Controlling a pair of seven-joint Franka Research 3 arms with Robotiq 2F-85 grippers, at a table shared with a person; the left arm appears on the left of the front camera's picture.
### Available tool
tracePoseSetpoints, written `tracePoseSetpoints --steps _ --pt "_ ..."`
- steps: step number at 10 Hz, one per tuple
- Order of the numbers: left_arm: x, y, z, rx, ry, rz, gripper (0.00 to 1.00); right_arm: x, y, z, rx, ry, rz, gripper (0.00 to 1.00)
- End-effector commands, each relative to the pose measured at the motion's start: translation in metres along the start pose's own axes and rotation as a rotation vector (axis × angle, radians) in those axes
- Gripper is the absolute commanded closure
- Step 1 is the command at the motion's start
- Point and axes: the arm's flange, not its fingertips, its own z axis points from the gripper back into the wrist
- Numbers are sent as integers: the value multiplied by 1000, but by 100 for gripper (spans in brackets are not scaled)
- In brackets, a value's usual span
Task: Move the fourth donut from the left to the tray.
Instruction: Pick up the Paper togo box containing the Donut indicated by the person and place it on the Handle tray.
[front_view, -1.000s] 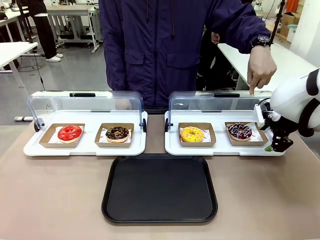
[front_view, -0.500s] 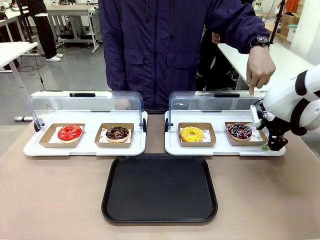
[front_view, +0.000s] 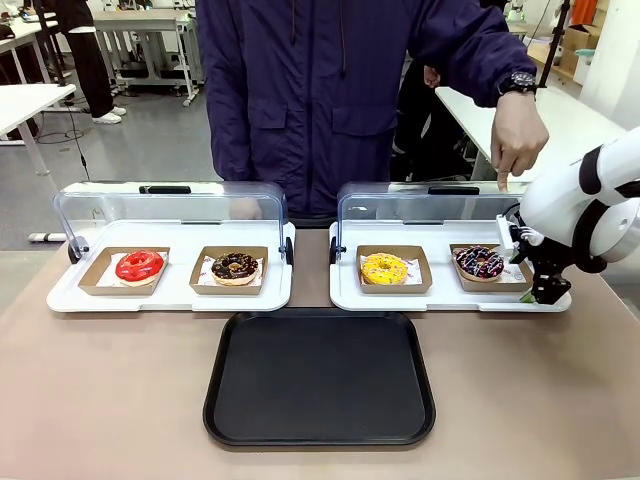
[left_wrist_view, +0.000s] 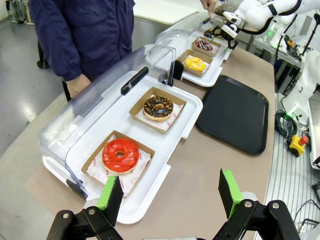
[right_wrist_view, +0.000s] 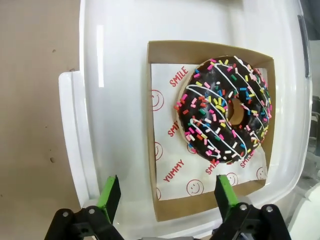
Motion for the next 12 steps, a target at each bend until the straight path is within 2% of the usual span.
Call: tracePoseSetpoints --steps 1,2,3,4,5,12 --pt "2 0 1 -4 -15 -14 0 0 -9 0 -8 10 -15 56" --pt "2 0 1 -4 -15 -14 0 0 -9 1 0 14 -23 57" --pt "2 0 1 -4 -15 -14 0 0 -10 1 5 12 -26 100" --pt "2 0 1 -4 -15 -14 0 0 -10 3 10 13 -25 59" --pt "2 0 1 -4 -15 -14 0 0 -10 4 14 14 -24 100" --pt "2 0 1 -4 -15 -14 0 1 -11 8 78 18 -4 100"
